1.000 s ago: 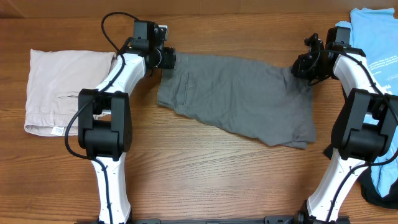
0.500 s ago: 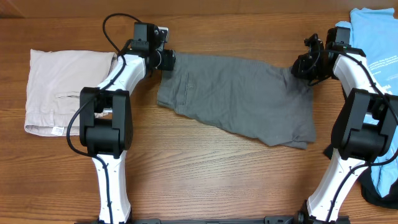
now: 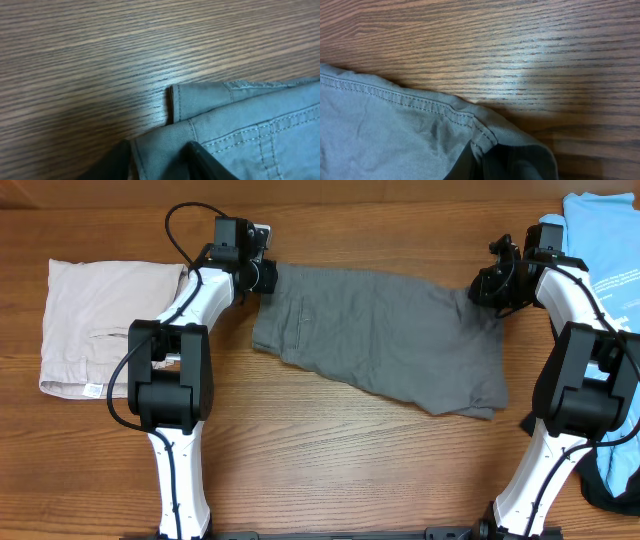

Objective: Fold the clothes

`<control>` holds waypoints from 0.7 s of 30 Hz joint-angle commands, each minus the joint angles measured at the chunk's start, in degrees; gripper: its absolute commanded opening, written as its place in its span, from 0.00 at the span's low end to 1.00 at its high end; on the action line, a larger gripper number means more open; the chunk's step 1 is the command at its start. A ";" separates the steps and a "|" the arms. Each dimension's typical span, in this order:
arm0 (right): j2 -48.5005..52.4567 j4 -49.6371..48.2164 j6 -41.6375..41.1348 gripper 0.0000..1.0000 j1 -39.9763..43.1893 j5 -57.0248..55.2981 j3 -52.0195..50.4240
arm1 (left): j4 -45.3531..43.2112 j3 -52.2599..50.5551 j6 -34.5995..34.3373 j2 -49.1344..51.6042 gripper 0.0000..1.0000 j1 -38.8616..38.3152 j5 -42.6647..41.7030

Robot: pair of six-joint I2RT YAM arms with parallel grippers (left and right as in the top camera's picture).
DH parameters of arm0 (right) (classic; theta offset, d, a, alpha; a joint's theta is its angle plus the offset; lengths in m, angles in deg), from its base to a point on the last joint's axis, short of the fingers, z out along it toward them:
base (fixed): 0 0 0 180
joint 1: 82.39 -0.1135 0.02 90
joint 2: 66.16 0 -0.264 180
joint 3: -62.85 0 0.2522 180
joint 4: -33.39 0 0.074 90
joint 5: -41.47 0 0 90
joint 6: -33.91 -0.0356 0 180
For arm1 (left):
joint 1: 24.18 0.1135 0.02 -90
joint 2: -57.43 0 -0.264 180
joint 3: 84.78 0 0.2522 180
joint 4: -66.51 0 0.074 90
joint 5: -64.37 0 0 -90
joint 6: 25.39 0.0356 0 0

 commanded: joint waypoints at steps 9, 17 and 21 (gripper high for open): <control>-2.93 0.11 0.20 0.04 -0.11 0.79 1.64 | -1.20 1.20 1.14 1.11 0.54 0.42 0.07; -2.93 0.02 0.20 0.04 -0.11 0.79 1.64 | -1.53 1.18 1.31 2.91 0.55 0.42 0.00; -2.93 0.00 0.20 0.05 -0.11 0.79 1.64 | -1.62 1.20 1.27 2.86 0.49 0.46 -0.09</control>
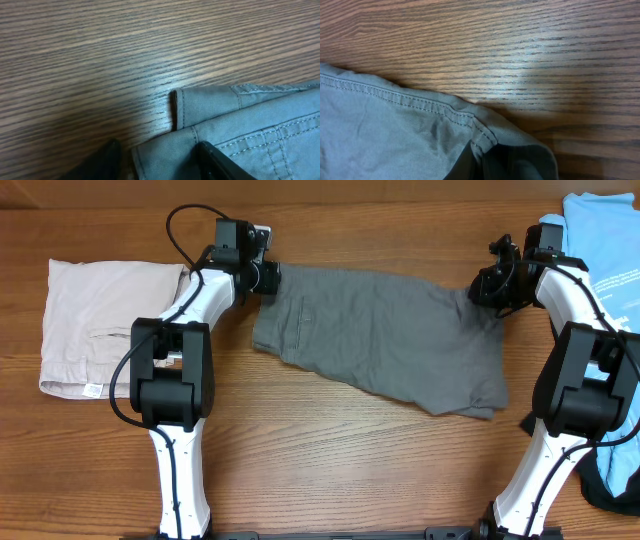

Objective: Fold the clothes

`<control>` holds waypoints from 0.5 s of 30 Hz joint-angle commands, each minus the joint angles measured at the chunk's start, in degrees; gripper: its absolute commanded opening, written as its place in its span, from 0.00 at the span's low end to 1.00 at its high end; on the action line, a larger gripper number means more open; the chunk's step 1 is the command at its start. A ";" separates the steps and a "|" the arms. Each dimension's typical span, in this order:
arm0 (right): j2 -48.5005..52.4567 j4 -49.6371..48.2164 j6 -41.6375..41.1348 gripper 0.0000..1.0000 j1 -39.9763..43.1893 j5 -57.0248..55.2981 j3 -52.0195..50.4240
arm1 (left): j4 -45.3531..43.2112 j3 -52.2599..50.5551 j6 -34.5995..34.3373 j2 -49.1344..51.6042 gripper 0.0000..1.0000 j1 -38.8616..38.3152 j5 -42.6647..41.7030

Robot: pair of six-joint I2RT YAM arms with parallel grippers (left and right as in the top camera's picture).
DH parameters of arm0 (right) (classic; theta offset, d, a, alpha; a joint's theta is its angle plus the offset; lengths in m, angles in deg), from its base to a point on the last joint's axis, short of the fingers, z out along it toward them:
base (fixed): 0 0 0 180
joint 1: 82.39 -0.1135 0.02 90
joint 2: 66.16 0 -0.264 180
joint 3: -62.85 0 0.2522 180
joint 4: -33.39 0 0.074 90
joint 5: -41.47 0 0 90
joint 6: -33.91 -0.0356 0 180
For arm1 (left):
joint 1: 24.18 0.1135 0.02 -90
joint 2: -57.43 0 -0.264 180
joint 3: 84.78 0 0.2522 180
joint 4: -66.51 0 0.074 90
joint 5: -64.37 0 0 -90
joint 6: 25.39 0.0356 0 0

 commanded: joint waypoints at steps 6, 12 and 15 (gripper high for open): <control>-2.91 -0.09 0.17 0.05 -0.11 0.76 1.64 | 0.22 1.05 0.00 1.25 0.28 0.37 -0.87; -2.95 -0.98 0.15 0.04 -0.11 0.83 1.70 | 0.33 1.22 -0.02 -1.01 0.04 0.70 -0.85; -3.21 -0.26 -0.46 0.04 -0.11 0.87 3.15 | 0.37 1.22 0.02 -3.98 0.04 0.72 -0.55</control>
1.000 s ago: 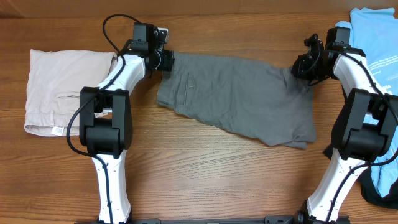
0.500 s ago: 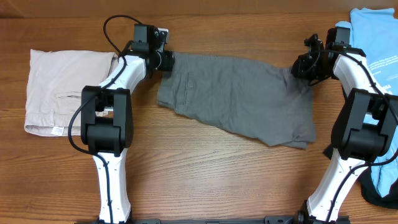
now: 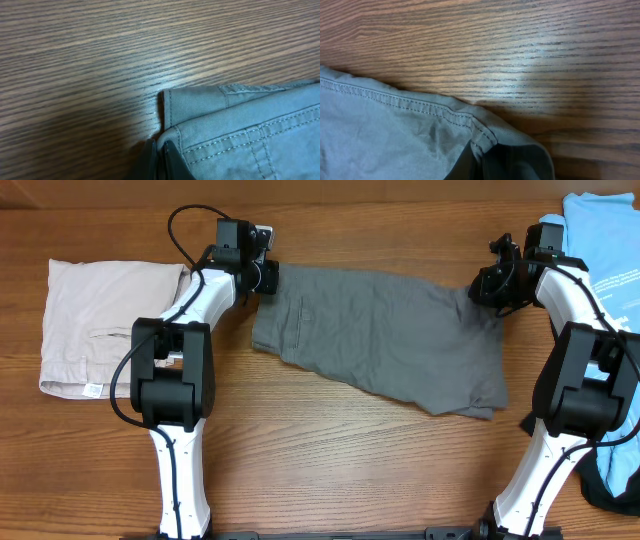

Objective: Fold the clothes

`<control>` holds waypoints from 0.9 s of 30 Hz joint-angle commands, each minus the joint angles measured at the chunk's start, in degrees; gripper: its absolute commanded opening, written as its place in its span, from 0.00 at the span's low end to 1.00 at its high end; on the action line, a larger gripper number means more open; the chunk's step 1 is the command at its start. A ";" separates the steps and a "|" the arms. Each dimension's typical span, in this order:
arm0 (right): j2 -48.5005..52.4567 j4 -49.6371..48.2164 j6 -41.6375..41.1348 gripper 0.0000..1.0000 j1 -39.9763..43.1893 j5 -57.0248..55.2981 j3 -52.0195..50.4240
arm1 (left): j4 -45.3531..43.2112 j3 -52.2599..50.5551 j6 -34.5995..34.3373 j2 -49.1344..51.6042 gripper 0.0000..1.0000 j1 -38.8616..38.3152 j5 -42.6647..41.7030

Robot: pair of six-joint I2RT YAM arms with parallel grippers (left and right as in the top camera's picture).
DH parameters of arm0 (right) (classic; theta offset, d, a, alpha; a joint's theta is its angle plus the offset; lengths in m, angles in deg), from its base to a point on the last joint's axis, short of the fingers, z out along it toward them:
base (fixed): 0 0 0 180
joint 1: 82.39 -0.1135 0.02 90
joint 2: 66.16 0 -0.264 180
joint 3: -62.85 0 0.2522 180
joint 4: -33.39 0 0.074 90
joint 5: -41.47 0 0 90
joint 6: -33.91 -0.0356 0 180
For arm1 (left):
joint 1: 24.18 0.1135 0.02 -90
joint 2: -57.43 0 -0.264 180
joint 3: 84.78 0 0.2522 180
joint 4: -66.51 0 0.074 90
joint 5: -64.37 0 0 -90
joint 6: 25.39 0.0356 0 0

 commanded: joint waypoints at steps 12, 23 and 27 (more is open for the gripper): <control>-6.93 12.74 -0.39 0.04 -0.11 2.54 9.18 | 7.06 1.11 -1.09 -15.45 0.04 0.20 -1.73; -11.69 45.77 -0.39 0.04 -0.33 8.04 9.09 | 31.36 1.11 -4.57 -22.23 0.04 0.17 -5.11; -11.69 51.54 -0.42 0.04 -1.33 6.86 6.10 | 40.98 1.05 -5.86 -22.49 0.04 0.09 -5.11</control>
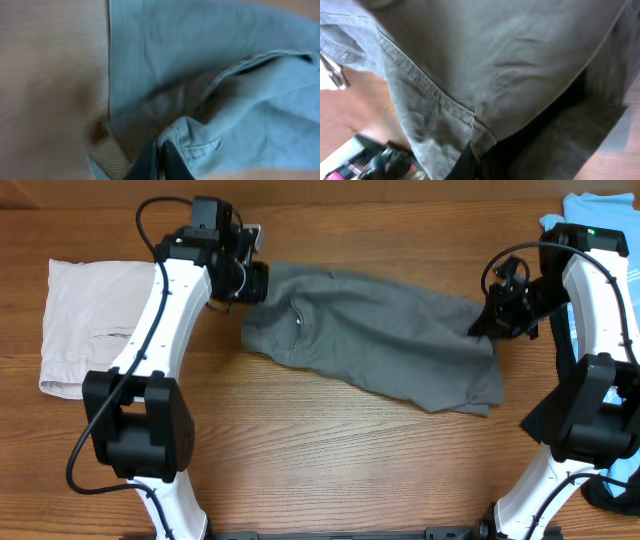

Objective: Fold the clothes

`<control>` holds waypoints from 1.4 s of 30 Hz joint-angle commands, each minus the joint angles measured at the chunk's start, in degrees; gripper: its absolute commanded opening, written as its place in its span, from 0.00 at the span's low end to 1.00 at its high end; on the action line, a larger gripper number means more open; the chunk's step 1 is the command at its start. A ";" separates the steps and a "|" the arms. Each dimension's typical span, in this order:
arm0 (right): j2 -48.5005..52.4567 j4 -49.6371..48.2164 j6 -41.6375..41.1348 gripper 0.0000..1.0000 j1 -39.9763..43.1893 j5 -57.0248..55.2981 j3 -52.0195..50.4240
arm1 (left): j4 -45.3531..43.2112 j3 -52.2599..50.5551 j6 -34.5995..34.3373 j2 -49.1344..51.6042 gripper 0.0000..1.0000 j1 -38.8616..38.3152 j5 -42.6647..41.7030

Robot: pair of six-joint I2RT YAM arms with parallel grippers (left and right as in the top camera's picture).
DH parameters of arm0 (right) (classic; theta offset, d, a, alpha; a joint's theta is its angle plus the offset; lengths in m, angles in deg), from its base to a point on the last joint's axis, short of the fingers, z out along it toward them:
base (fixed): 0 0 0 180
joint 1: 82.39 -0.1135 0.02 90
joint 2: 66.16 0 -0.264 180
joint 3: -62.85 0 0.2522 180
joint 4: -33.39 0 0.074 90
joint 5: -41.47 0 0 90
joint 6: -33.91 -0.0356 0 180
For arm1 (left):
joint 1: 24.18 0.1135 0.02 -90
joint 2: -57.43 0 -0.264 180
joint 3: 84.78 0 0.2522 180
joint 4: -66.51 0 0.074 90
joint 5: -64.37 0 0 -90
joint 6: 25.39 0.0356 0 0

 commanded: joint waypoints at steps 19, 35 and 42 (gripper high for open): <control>-1.84 -23.87 -22.97 0.04 -1.86 -15.02 -34.05 | 3.98 -14.19 -12.63 -1.38 0.04 -7.45 8.17; -1.84 -53.66 -24.00 0.04 -3.82 -20.26 -34.27 | -33.33 -32.68 -14.16 -1.38 0.04 -7.15 22.08; -1.84 -64.24 -23.54 0.04 -5.42 -20.04 -34.12 | -43.98 -32.87 -12.94 -1.38 0.04 -6.12 26.60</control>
